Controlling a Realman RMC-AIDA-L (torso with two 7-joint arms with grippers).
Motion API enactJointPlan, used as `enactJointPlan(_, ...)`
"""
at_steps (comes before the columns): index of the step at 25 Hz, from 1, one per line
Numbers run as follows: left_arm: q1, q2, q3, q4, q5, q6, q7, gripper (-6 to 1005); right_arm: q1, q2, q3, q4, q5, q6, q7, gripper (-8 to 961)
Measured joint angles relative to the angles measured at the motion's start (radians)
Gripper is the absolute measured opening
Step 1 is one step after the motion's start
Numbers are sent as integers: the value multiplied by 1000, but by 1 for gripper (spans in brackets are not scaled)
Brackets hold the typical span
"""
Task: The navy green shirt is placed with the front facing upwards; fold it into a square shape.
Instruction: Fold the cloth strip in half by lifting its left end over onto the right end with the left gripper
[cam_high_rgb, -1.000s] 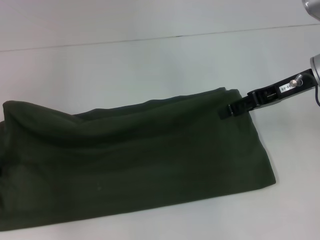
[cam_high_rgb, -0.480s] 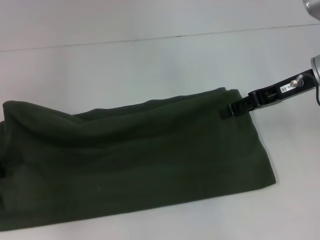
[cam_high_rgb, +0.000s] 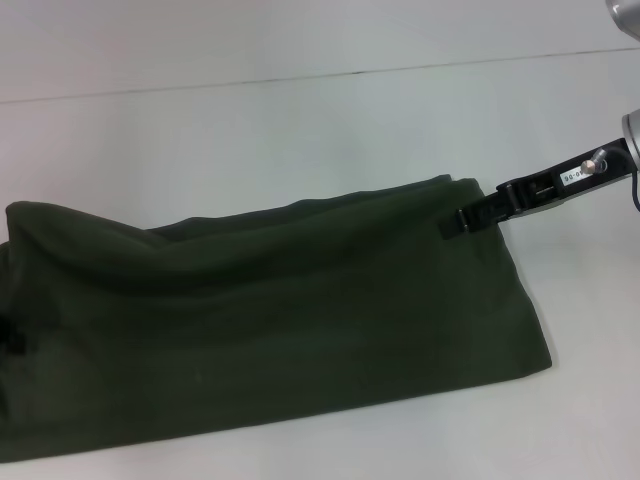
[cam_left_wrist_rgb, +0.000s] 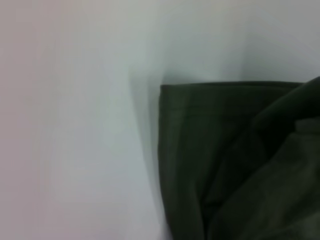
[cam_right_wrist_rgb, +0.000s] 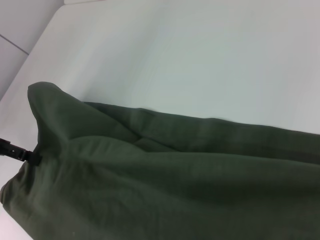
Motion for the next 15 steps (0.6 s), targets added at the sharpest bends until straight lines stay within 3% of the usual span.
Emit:
enactJointPlan(11, -11, -7, 4, 0, 7, -3, -14, 655, 0, 0, 5, 0, 0, -2, -2, 660)
enactJointPlan(15, -11, 2, 4, 0, 11, 2, -30, 653, 0, -1, 7, 0, 0, -2, -3, 660)
